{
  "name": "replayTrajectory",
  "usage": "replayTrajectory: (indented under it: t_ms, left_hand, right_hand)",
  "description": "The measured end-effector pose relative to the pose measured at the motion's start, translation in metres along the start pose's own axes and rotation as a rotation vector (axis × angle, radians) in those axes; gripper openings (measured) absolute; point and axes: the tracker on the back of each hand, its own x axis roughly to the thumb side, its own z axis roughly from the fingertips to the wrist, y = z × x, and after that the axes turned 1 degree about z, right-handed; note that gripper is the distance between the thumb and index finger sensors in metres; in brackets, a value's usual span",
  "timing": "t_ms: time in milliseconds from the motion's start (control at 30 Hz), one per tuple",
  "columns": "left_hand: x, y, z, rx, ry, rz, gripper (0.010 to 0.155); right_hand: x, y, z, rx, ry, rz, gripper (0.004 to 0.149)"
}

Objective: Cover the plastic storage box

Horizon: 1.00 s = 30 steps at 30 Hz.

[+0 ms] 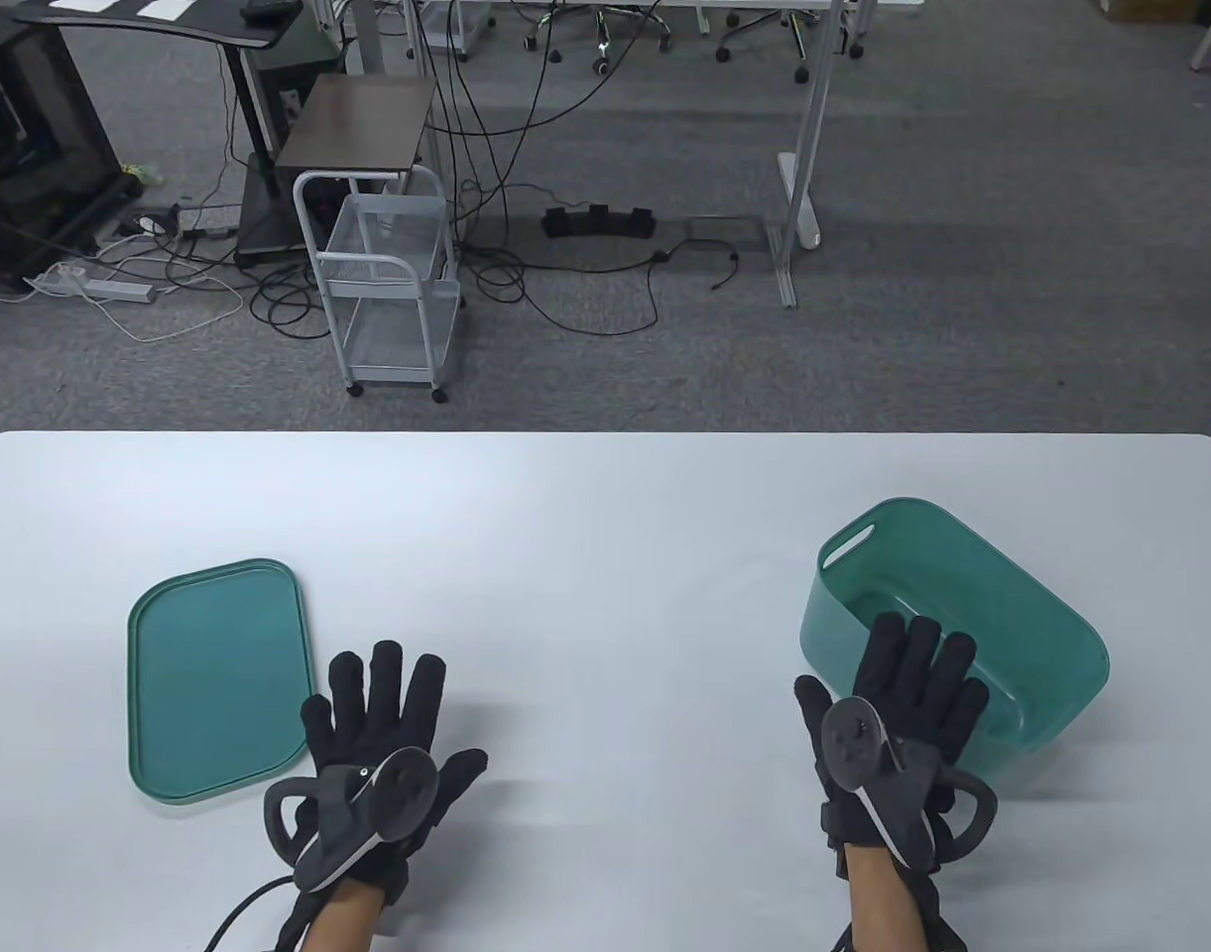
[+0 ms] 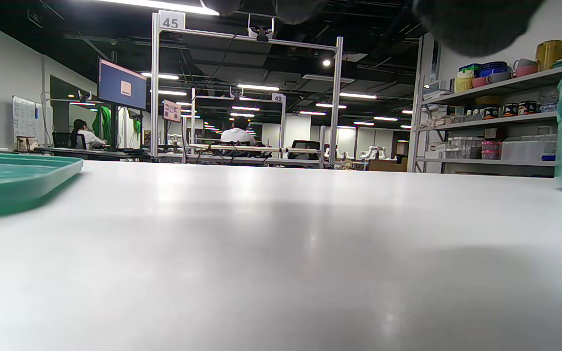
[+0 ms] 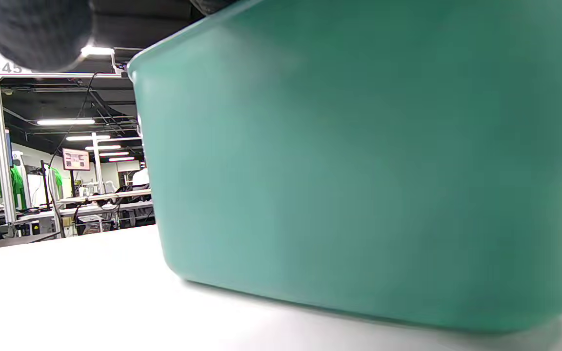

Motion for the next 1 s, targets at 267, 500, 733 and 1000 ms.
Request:
replayTrajectory:
  t_ms: [267,500,733,1000]
  left_hand:
    - [-0.002,0.0,0.001,-0.007,0.013,0.016,0.093]
    - [-0.004,0.0,0.002,-0.004,0.027,0.025,0.092]
    - [-0.007,0.0,0.001,-0.017,0.04,0.048,0.092]
    - [-0.013,-0.002,-0.001,-0.03,0.062,0.083,0.091]
  right_hand:
    - [0.001,0.013,-0.005,-0.005,0.046,0.088,0.078]
    - [0.009,0.007,-0.004,-0.239,0.028,0.118,0.058]
    - [0.054,-0.017,0.015,-0.371,-0.211,-0.033,0.051]
    - [0.157,-0.051,0.061,-0.33,-0.622,-0.315,0.05]
